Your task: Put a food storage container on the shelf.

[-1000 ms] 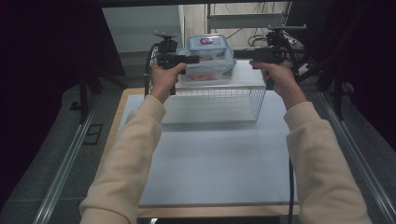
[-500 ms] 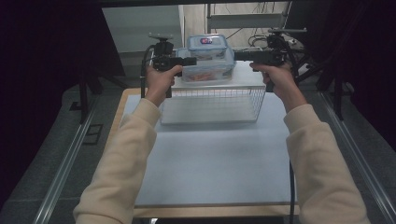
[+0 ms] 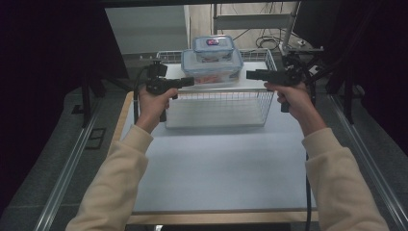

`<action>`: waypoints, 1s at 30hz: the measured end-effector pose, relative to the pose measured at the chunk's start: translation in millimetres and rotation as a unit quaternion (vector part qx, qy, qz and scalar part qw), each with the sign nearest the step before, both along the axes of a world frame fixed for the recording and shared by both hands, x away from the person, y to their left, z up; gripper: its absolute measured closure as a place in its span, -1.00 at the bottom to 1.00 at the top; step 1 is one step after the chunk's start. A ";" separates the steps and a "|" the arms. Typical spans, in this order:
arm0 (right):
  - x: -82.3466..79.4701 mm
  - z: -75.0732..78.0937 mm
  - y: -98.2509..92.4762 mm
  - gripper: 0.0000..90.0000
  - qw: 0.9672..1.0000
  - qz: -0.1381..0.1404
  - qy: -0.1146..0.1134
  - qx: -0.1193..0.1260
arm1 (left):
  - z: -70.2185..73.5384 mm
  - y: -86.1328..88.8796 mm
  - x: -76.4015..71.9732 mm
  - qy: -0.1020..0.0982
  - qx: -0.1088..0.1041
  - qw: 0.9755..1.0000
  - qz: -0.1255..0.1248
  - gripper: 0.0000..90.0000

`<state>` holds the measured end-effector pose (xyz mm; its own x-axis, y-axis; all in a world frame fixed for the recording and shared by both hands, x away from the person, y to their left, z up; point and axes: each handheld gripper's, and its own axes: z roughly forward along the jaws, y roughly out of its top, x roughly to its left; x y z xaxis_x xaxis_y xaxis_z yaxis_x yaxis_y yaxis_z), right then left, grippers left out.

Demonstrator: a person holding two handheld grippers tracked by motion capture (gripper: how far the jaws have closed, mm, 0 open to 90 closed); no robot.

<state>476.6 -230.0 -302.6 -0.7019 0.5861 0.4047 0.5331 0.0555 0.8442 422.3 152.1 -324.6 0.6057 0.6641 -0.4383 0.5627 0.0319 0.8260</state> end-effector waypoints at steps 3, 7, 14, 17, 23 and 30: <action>-14.2 -13.6 -8.0 -0.24 1.000 0.006 -0.003 0.000 | -14.7 4.3 -15.4 -0.006 0.007 1.000 -0.002 0.99; -32.4 -36.3 -20.5 -0.24 1.000 0.012 -0.001 0.002 | -39.8 9.7 -31.0 0.004 -0.003 1.000 -0.005 0.97; -56.0 -79.4 -37.3 -0.24 1.000 0.019 0.016 0.009 | -83.2 15.2 -56.2 0.011 -0.015 1.000 -0.001 0.49; -65.6 -94.0 -40.6 -0.24 0.999 0.020 0.024 0.006 | -100.5 16.0 -66.8 0.020 -0.015 1.000 -0.002 0.19; -87.3 -125.5 -43.9 -0.24 0.999 0.022 0.029 -0.004 | -126.7 17.4 -84.7 0.033 -0.005 0.999 -0.009 -0.16; -101.2 -153.5 -47.6 -0.24 0.999 0.022 0.041 -0.006 | -142.0 18.0 -94.4 0.043 0.005 0.999 -0.008 -0.28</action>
<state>375.5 -277.6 -456.1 -0.6918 0.5605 0.4551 0.5972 0.0899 0.7970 327.8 170.1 -466.5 0.5762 0.6596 -0.4826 0.6328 0.0137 0.7742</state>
